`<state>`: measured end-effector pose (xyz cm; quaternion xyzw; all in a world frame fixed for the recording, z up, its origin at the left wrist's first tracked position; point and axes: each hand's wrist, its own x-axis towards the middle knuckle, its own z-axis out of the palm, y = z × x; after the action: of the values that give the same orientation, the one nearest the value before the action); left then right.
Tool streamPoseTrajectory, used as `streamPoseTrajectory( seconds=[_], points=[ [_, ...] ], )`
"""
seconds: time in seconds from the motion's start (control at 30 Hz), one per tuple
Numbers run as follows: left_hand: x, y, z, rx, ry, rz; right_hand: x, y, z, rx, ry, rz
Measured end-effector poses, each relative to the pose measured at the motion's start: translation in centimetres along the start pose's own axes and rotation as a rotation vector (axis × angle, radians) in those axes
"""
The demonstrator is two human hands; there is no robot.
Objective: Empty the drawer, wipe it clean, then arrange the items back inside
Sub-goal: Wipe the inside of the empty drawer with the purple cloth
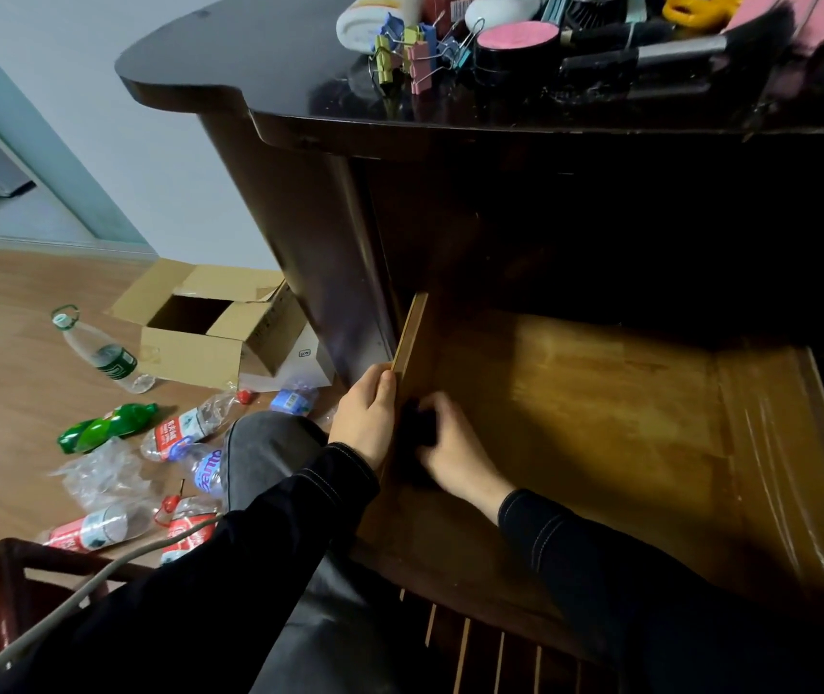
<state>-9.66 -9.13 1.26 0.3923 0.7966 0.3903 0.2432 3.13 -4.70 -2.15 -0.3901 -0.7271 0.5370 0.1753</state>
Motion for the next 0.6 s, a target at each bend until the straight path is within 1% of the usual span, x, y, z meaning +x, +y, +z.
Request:
streamPoseTrajectory(
  seconds=[0.07,0.1,0.2,0.23,0.3,0.37,0.43,0.47,0.53,0.6],
  points=[
    [0.0,0.0,-0.1,0.004,-0.005,-0.008,0.2,0.0,-0.4,-0.041,-0.066,0.068],
    [0.0,0.0,0.0,0.002,-0.007,-0.011,0.3,-0.2,-0.8,-0.027,-0.070,0.064],
    [0.1,-0.2,0.0,-0.018,0.005,-0.021,0.4,-1.1,-1.4,0.149,-0.010,-0.030],
    [0.1,-0.2,0.0,-0.027,0.011,-0.016,0.3,-1.1,-1.2,0.170,0.002,-0.045],
    [0.1,-0.1,0.1,-0.029,0.004,0.000,-0.3,-0.8,-0.6,0.087,-0.016,-0.022],
    [0.1,-0.1,0.1,-0.012,-0.004,-0.002,-0.2,-0.3,-0.4,-0.026,-0.080,0.047],
    [0.0,0.0,0.0,-0.008,-0.006,-0.010,0.0,-0.5,-0.7,-0.055,-0.106,0.084],
    [0.0,0.0,-0.1,-0.012,-0.005,-0.010,0.2,-0.7,-1.1,-0.028,-0.088,0.065],
    [0.1,-0.1,0.0,-0.011,-0.004,-0.015,0.3,-1.1,-1.3,0.102,-0.055,0.004],
    [0.1,0.0,0.0,-0.010,0.003,-0.009,0.1,-0.9,-0.9,0.144,-0.047,-0.019]
  ],
)
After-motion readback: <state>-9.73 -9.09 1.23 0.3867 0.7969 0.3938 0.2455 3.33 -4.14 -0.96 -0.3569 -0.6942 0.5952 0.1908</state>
